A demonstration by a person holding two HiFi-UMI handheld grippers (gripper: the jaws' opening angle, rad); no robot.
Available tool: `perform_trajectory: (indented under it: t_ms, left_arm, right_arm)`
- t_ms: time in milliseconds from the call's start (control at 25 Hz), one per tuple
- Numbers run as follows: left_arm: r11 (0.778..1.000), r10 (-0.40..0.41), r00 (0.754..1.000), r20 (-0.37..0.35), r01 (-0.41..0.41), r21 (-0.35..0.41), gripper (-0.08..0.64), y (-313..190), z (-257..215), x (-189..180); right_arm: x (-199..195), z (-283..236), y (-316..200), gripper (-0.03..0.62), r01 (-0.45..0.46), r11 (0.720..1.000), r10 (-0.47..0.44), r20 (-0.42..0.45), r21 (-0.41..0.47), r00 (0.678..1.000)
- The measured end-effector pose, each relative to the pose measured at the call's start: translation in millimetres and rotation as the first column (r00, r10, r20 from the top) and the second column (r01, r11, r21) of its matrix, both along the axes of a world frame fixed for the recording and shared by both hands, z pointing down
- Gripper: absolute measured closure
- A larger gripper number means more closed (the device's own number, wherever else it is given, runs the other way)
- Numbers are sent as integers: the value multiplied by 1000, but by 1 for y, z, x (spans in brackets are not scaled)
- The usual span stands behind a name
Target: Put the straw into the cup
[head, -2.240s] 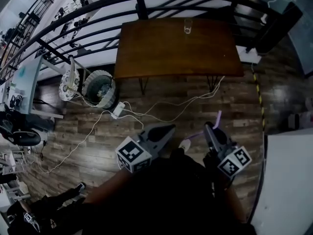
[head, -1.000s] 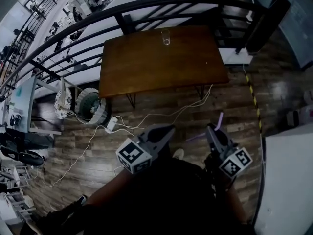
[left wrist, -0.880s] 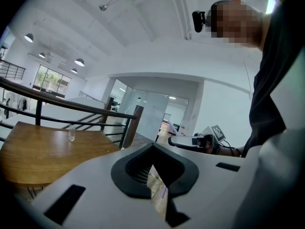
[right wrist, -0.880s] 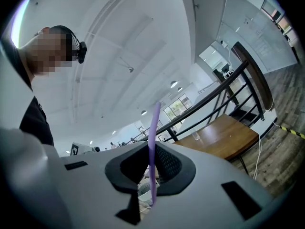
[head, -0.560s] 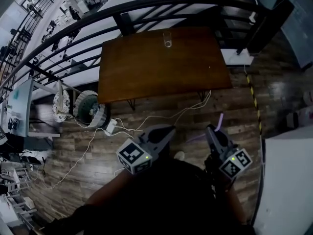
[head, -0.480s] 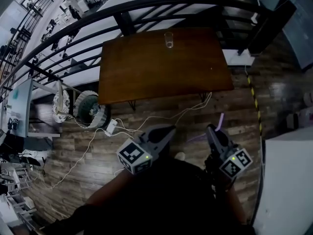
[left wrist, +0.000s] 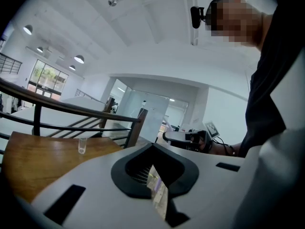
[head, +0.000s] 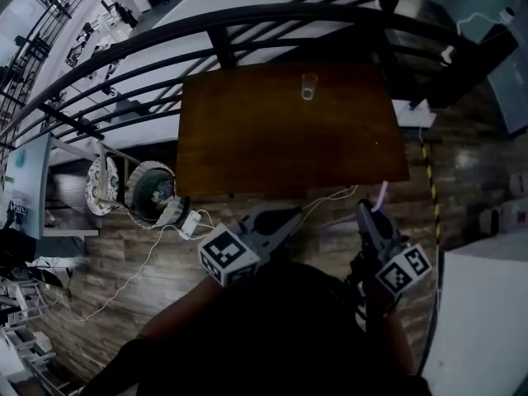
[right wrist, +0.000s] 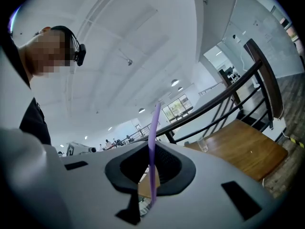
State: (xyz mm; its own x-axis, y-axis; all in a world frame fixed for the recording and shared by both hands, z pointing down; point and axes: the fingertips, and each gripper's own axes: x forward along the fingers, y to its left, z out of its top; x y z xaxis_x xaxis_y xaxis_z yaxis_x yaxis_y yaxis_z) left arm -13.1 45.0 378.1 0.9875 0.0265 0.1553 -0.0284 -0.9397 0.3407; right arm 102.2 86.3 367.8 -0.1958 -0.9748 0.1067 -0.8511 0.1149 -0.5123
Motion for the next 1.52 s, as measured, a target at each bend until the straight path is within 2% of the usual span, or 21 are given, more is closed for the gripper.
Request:
perform_trajectory:
  t_ms: [200,560,800,1000,1240,1520]
  left_arm:
    - [999,-28,999,-35,29,19,549,-50,-20,-16]
    - [995,-100,995,-28,100,-8,549,-100,-11,-36]
    - [988,-152,988,-11,152,4,549,-120,-3,-24]
    - [978,-210,978,-5,210,2,549,-138,-11,2]
    - [960,-278,961,-4,277,-30,549,-170,-2,50]
    - [933,-360,933,-12,360,-10,549,-200,-11,114]
  right_arm:
    - [-6,-22,-48,561,3,1000,-3,-30,16,1000]
    - [-15,-13,-105,561,62,998,-63,-28,-13,998]
    - [-3,-6,-134,561,112,994,-112,-13,-1,994]
    - [36,-7,-159,561,141,990,-141,13,9,990]
    - [69,-4,-204,561,239,971,-240,13,25,971]
    - [141,-5,-244,561,314,949,-315,15,22,949]
